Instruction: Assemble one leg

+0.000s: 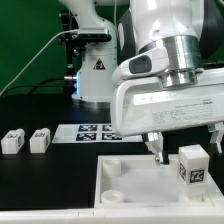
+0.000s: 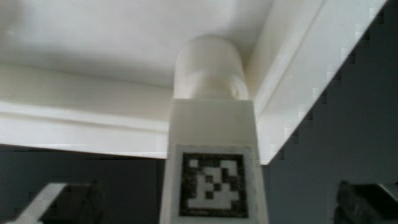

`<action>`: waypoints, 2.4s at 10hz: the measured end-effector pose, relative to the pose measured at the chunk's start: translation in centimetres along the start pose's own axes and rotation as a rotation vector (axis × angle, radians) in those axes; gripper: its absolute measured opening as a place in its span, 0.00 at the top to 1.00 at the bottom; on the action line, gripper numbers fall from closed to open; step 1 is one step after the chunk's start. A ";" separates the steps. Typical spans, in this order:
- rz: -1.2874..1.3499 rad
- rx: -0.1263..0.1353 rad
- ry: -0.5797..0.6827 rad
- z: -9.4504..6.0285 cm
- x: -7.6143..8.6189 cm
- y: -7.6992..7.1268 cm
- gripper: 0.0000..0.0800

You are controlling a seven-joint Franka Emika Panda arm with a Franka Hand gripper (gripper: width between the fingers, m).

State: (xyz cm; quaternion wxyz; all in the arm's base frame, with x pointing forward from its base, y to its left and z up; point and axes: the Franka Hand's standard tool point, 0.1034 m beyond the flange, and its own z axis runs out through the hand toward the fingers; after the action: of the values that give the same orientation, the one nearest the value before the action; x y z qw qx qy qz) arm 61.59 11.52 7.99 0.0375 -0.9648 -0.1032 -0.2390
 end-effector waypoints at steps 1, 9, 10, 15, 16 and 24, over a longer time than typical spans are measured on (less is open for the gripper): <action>0.000 0.004 -0.022 0.0 -0.1 -0.1 0.19; 0.004 0.035 -0.203 -1.3 1.3 -0.5 0.19; 0.004 0.035 -0.203 -1.3 1.3 -0.5 0.19; 0.005 0.049 -0.308 -1.2 -0.5 -0.8 0.19; 0.006 0.052 -0.329 -1.2 -0.3 -0.6 0.19; 0.032 0.061 -0.402 -1.5 2.9 0.0 0.19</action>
Offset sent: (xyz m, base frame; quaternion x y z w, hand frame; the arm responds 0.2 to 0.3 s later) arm 0.0241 -0.0010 0.0226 0.0002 -0.1294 0.0108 0.9915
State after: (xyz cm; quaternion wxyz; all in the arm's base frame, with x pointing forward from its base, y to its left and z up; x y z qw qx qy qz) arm 63.45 11.86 10.68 0.0494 -0.9930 -0.1004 -0.0377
